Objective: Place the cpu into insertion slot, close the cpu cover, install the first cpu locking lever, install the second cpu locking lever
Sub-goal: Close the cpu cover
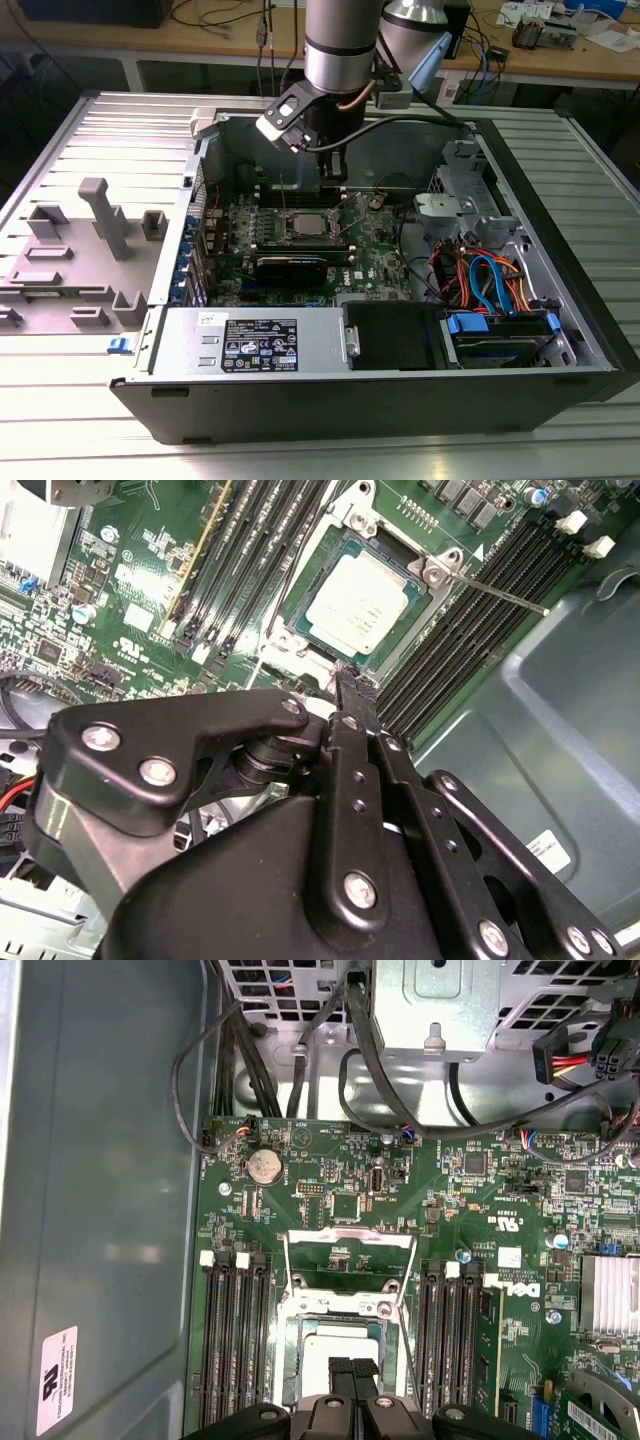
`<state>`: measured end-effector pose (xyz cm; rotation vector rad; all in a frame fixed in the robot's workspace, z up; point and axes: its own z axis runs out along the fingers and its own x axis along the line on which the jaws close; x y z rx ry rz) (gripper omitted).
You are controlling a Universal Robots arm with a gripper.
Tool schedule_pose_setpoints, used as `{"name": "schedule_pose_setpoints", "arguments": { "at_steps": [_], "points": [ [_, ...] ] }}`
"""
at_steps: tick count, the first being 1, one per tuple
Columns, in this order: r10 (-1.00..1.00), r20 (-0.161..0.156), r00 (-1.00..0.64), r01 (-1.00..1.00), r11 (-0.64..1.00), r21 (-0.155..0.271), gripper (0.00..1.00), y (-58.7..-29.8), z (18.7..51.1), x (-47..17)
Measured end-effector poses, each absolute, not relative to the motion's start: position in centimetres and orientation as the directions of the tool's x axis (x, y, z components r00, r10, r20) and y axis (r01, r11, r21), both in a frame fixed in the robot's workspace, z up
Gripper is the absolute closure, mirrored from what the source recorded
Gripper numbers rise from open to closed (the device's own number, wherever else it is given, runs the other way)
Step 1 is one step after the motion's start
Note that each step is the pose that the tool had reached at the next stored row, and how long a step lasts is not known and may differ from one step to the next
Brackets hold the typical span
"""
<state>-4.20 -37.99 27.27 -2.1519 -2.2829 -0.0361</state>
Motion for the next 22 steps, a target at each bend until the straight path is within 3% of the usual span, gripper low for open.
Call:
{"name": "schedule_pose_setpoints", "arguments": {
  "at_steps": [22],
  "points": [
    [0.998,0.019,-0.059,0.998,0.059,0.014,0.89,-37.99,27.27,-3.77]
  ]
}}
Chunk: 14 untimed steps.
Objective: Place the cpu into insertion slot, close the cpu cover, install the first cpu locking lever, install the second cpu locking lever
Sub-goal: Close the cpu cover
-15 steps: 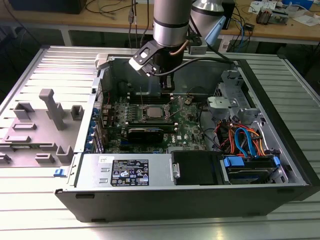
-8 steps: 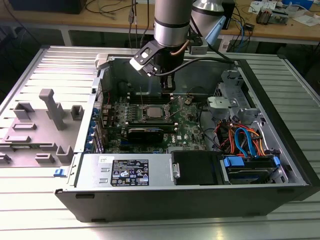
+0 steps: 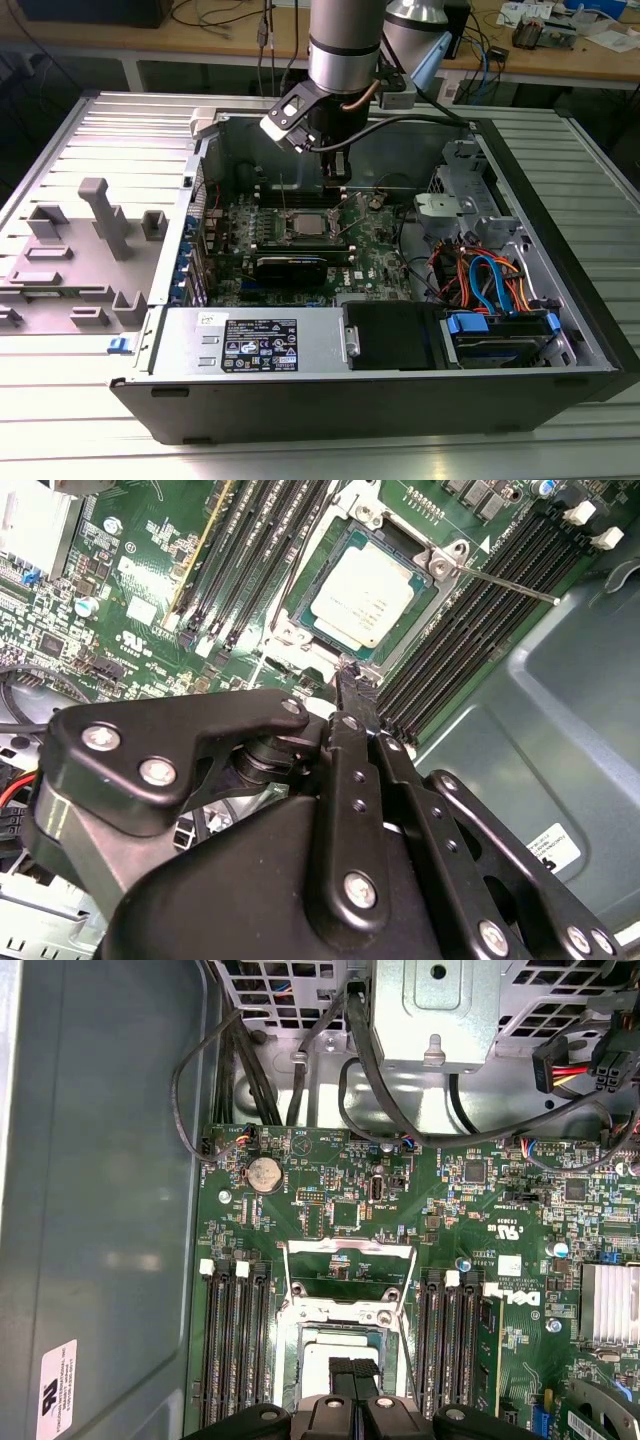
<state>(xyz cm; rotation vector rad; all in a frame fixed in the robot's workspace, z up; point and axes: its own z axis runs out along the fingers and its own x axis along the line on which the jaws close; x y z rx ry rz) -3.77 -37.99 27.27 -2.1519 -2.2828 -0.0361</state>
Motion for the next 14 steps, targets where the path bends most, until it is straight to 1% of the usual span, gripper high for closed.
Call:
{"name": "schedule_pose_setpoints", "arguments": {
  "at_steps": [9,14],
  "points": [
    [0.998,0.019,-0.059,0.998,0.059,0.014,0.89,-38.0,27.3,-3.7],
    [0.998,0.019,-0.059,0.998,0.059,0.014,0.89,-38.0,27.1,-2.5]
  ]
}}
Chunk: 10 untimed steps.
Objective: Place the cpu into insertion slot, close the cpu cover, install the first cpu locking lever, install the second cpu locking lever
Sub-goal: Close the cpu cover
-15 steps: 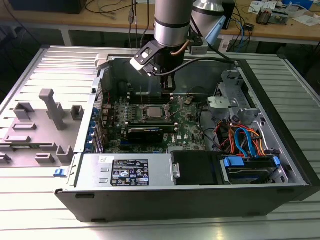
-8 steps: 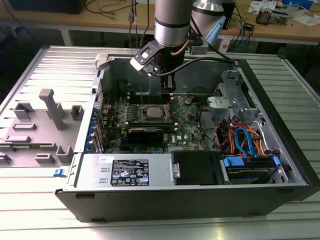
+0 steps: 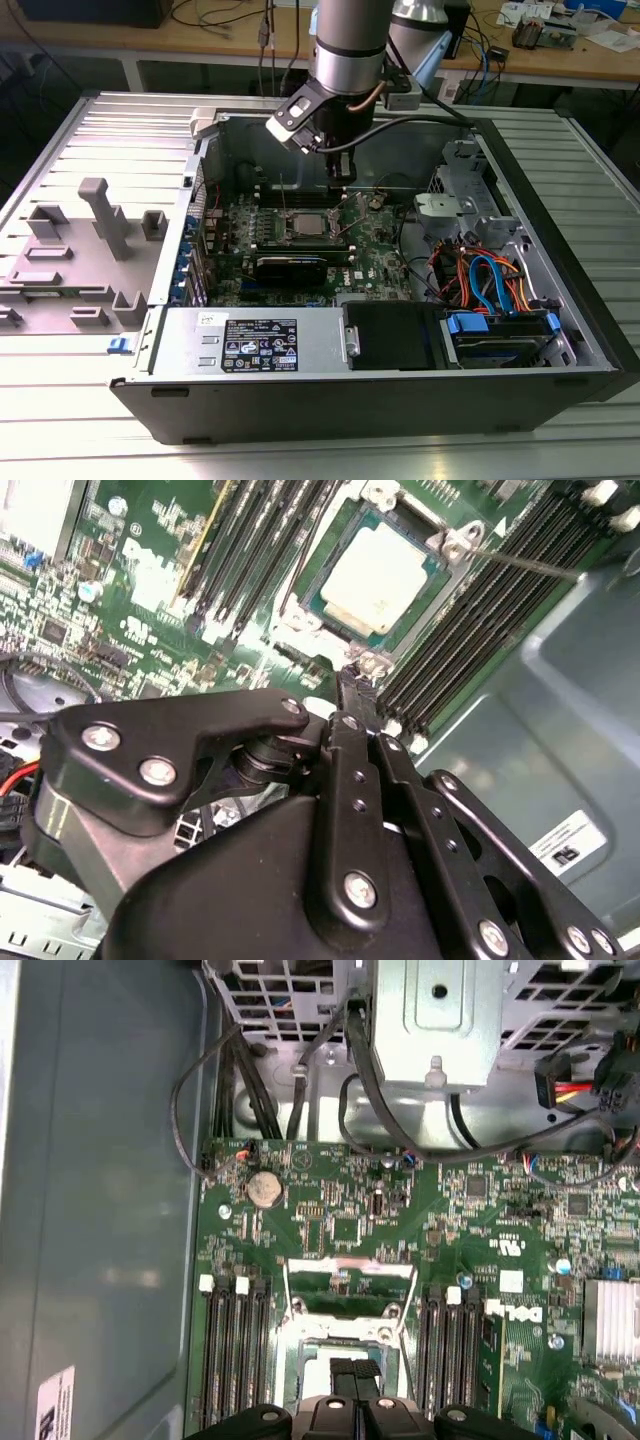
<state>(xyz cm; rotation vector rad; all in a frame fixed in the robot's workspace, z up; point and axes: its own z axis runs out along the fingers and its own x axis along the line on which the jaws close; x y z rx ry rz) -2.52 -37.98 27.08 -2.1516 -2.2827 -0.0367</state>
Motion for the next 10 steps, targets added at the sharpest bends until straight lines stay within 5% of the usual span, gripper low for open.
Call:
{"name": "schedule_pose_setpoints", "arguments": {
  "at_steps": [10],
  "points": [
    [0.998,0.017,-0.059,0.998,0.059,0.014,0.89,-37.9,26.6,1.1]
  ]
}}
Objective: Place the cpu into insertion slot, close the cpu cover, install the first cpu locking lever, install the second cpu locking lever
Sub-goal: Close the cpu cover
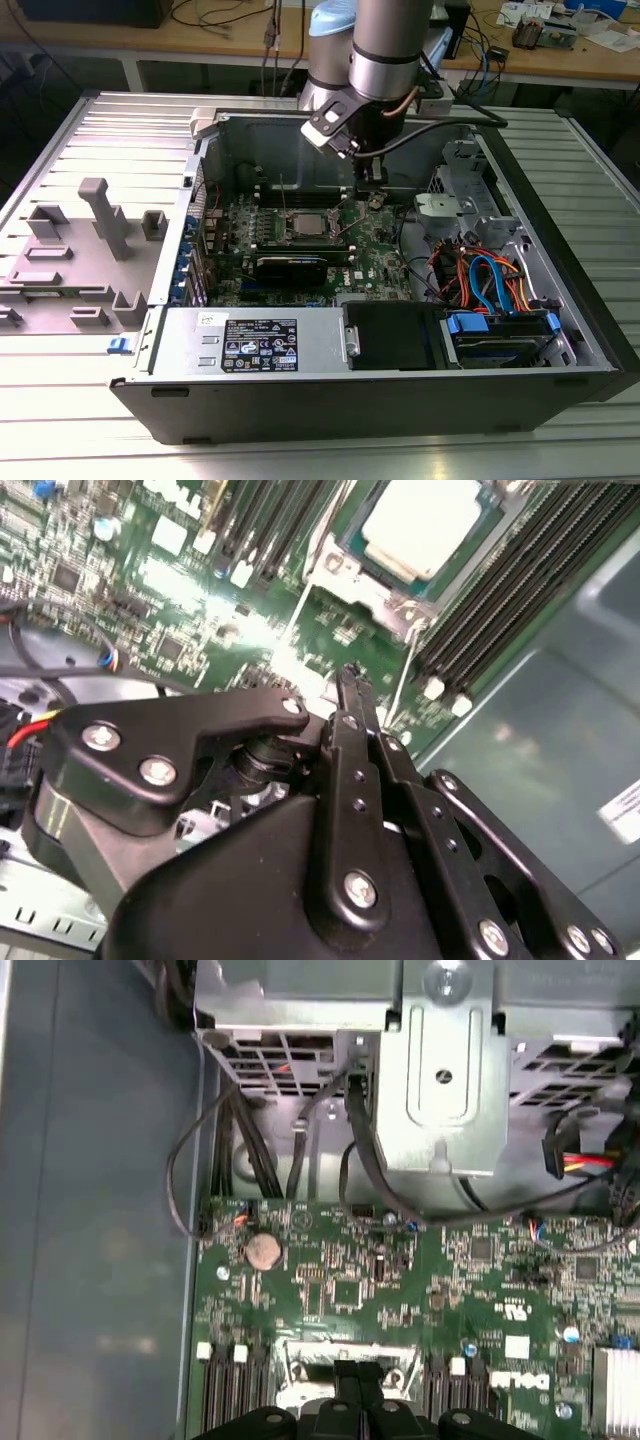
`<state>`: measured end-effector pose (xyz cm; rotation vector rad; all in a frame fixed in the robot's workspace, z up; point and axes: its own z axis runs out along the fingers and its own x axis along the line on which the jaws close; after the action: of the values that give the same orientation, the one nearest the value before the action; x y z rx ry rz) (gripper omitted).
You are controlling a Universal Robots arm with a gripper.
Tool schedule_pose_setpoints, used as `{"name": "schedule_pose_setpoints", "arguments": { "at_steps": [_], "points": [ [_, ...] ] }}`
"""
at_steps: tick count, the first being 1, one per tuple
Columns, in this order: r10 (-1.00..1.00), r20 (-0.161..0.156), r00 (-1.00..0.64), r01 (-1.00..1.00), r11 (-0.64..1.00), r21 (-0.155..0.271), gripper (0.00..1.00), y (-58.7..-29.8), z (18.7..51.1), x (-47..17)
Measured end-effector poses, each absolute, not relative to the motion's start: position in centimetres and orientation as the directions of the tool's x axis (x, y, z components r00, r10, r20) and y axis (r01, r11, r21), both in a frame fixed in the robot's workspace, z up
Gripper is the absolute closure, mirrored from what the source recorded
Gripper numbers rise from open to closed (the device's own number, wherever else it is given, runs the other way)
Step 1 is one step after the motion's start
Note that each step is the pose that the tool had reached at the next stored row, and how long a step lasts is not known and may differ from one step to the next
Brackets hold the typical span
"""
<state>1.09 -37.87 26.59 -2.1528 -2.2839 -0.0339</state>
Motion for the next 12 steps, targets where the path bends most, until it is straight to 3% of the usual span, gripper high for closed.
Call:
{"name": "schedule_pose_setpoints", "arguments": {
  "at_steps": [12],
  "points": [
    [0.998,0.017,-0.059,0.998,0.059,0.014,0.89,-37.8,25.5,3.9]
  ]
}}
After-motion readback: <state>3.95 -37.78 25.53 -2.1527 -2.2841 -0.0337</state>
